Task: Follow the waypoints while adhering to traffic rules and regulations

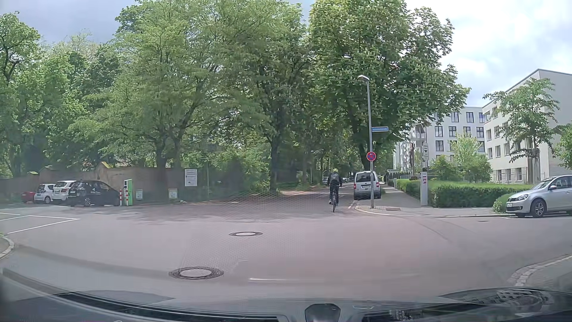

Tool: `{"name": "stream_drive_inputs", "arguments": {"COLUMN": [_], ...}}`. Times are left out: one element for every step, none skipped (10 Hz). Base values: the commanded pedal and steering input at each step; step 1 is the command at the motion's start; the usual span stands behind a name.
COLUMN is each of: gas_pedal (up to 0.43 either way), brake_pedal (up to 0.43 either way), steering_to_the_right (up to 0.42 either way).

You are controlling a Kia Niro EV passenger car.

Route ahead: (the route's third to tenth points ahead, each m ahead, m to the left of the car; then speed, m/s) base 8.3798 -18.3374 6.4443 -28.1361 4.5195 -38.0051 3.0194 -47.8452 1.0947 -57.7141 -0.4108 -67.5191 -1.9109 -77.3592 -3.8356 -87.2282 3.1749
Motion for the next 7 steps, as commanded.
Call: {"name": "stream_drive_inputs", "arguments": {"gas_pedal": [0.000,0.000,0.000,0.000,0.000,0.000,0.000], "brake_pedal": [0.104,0.116,0.122,0.122,0.122,0.128,0.122], "steering_to_the_right": [0.049,0.064,0.083,0.114,0.144,0.180,0.209]}}
